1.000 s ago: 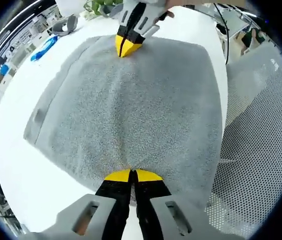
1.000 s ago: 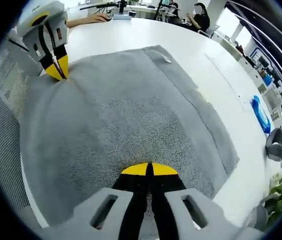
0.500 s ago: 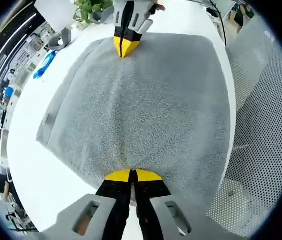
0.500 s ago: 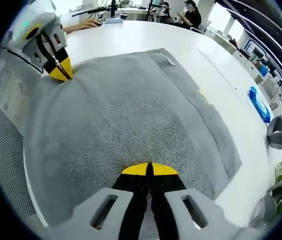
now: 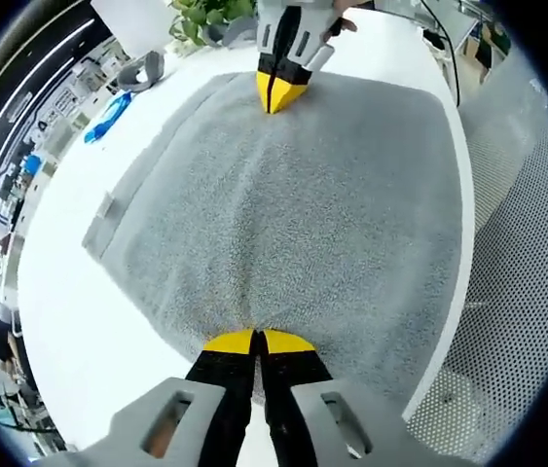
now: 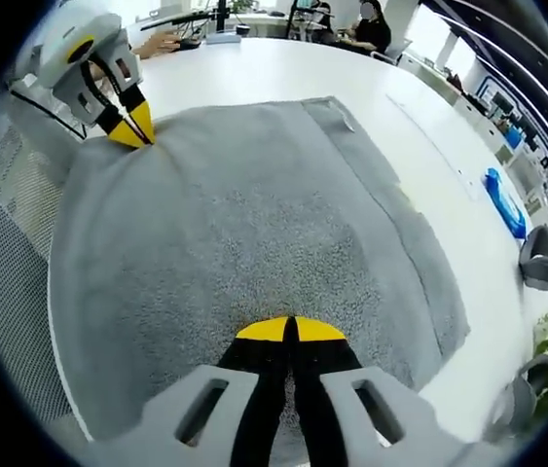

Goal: Fold the towel on the table until its edges align and the towel forms a compact rectangular stack.

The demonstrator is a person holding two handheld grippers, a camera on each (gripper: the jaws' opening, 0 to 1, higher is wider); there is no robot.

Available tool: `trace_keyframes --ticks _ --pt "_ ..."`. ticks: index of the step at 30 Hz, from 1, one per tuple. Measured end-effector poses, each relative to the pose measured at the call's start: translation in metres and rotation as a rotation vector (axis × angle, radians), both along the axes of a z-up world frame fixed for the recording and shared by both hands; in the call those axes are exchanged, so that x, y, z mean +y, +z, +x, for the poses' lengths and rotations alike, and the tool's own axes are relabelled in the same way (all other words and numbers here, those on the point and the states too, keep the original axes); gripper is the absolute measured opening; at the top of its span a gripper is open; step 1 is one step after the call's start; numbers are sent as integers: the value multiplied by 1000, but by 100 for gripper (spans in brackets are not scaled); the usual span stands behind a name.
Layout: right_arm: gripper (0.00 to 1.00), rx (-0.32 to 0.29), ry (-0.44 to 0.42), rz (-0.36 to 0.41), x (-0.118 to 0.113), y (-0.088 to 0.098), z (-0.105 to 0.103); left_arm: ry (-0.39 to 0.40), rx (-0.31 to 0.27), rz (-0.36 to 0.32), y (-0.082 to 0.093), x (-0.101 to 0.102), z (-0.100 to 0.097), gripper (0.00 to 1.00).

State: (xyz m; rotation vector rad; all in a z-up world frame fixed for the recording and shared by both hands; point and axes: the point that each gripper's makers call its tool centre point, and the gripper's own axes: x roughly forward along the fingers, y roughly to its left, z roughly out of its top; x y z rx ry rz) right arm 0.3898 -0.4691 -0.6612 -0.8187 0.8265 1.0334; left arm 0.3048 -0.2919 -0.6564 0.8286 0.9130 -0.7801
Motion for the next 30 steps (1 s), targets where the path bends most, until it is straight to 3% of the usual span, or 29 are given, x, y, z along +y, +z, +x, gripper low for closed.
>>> trace_keyframes --ticks 24,25,27,29,30 --pt "0 -25 3 -16 3 0 20 51 -56 -52 1 5 24 2" --pt "0 -16 -12 -5 3 0 21 45 -62 -51 1 5 24 2" --pt "0 21 -78 98 7 1 21 -3 -86 -58 1 3 23 2" --pt "0 55 -125 227 6 3 18 10 -99 -133 3 3 22 2" --pt "0 104 -139 297 6 7 11 40 -97 -181 4 4 21 2"
